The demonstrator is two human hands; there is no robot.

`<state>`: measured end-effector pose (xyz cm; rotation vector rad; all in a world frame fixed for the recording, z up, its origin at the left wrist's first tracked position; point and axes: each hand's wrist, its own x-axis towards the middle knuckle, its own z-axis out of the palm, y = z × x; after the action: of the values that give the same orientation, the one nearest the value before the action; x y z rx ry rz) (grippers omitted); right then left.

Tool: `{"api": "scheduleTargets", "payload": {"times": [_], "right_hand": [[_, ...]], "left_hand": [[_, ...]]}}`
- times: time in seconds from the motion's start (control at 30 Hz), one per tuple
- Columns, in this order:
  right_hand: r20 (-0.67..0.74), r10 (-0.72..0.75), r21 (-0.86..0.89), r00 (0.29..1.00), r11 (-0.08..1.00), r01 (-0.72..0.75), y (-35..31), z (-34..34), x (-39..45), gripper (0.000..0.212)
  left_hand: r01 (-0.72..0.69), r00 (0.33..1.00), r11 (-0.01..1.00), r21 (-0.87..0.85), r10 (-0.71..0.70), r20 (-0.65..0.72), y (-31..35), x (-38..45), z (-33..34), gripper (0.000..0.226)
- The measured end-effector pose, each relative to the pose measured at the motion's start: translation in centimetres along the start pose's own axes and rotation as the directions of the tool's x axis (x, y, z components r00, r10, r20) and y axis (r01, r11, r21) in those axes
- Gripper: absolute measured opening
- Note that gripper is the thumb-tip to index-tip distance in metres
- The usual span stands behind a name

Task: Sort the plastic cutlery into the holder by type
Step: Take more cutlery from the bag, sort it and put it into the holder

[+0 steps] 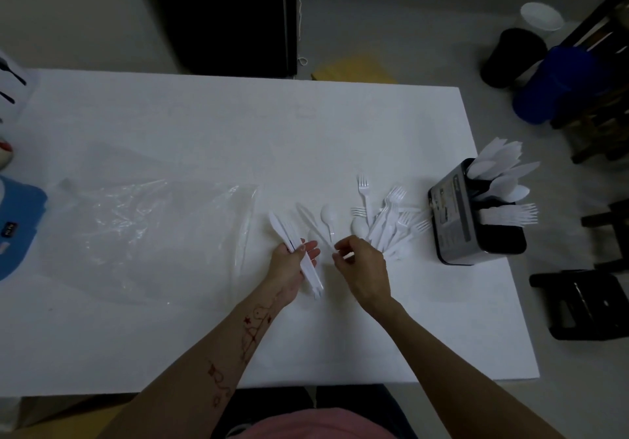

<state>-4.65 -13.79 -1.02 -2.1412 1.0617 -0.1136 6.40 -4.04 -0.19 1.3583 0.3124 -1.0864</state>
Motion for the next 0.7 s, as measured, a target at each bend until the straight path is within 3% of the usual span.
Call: {"api": "scheduleTargets", "payload": {"times": [0.4, 0.57, 0.7], "right_hand": [[0.111, -0.21, 0.145, 0.971, 0.97, 0.193, 0.1, -0.4, -1.1, 0.011], [-0.032, -0.065, -0.076, 0.997, 0.995, 0.063, 1.4, 1.1, 0.1, 0.023], [0.063, -0.148, -0.301, 0.987, 0.94, 0.16, 1.5, 3.0, 0.1, 0.024]], "left_hand": [[0.022, 1.0, 0.995, -0.099, -0.022, 0.002, -0.1, -0.2, -0.4, 0.032], [0.004, 0.996, 0.991, -0.133, -0.016, -0.089, 0.0, 0.2, -0.8, 0.024], [-0.031, 0.996, 0.999, -0.03, 0.028, -0.088, -0.2, 0.1, -1.4, 0.031]]}}
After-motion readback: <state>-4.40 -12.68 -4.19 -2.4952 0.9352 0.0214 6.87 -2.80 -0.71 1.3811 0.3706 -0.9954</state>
